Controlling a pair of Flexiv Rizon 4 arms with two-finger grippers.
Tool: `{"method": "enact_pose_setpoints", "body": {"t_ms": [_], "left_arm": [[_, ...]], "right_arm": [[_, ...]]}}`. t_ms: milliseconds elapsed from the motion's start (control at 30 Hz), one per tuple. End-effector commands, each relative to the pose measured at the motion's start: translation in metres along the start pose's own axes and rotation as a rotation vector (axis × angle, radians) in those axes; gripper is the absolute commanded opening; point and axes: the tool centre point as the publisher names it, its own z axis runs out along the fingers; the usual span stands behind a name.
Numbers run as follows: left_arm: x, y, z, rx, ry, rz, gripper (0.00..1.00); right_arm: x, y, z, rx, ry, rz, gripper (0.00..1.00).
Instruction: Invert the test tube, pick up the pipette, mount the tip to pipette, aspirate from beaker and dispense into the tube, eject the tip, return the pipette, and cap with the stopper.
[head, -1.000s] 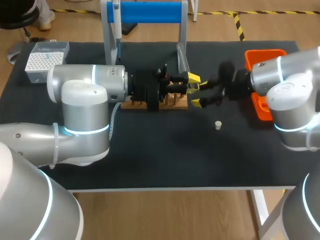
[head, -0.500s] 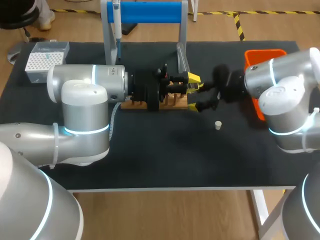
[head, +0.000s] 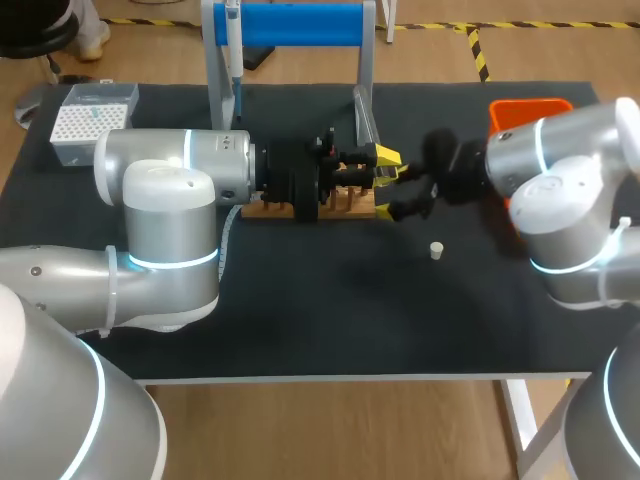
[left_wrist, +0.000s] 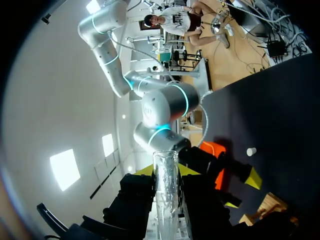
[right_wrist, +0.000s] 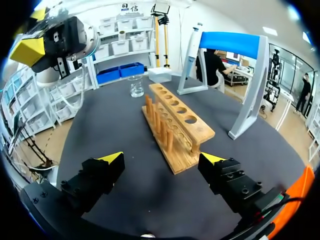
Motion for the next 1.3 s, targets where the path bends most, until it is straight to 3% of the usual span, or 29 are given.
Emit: {"method": "enact_pose_setpoints", "body": {"t_ms": [33, 1300], "left_arm": [[0.0011, -0.0001, 0.0006, -0.002, -0.005, 0.003, 0.00], [0.0011, -0.0001, 0.0006, -0.002, -0.005, 0.003, 0.00]], "right_arm": [[0.0016, 0.0006, 0.0032, 0.005, -0.007, -0.014, 1.00], [0.0032, 0.0005, 0.0038, 0.012, -0.012, -0.037, 1.00]]}}
